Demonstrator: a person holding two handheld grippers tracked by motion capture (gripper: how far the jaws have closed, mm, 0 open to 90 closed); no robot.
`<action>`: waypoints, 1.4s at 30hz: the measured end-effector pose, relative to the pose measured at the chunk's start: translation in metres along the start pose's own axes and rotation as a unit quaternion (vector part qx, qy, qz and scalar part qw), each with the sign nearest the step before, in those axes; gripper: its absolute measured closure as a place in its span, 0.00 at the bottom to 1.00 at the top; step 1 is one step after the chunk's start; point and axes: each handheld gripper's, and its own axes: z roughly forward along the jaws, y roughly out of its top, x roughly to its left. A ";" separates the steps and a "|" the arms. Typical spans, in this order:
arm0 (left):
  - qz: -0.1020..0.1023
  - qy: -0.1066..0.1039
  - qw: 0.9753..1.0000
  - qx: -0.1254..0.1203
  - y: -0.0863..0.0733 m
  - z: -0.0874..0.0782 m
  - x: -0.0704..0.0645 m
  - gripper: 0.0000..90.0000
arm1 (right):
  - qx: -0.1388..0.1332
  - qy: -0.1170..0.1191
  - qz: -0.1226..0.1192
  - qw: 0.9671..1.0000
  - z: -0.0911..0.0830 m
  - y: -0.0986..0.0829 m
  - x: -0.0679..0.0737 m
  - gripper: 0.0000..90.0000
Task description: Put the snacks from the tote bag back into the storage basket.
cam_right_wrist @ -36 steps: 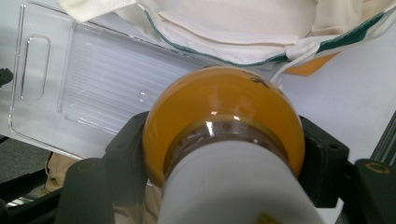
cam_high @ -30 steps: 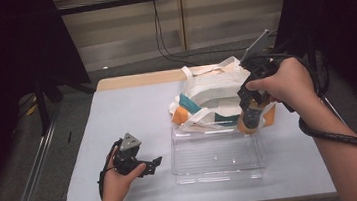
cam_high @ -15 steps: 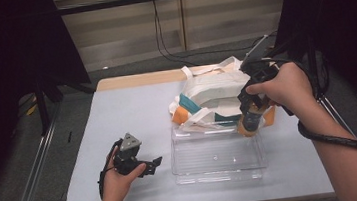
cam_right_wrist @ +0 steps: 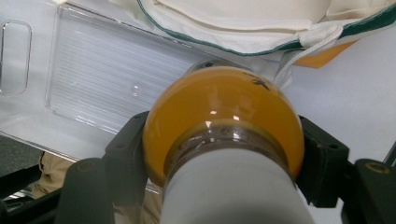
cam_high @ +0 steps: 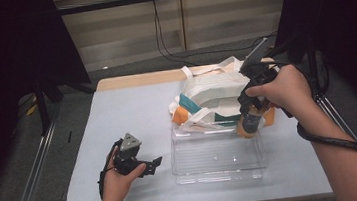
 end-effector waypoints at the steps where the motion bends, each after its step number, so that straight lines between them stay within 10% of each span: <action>1: -0.002 -0.001 1.000 0.000 0.000 0.000 0.000 0.05 | 0.002 0.000 0.001 1.000 0.000 0.000 0.000 0.34; 42: -0.002 -0.001 1.000 0.004 -0.001 0.000 0.000 0.05 | 0.010 -0.002 0.002 1.000 0.014 0.000 -0.001 0.34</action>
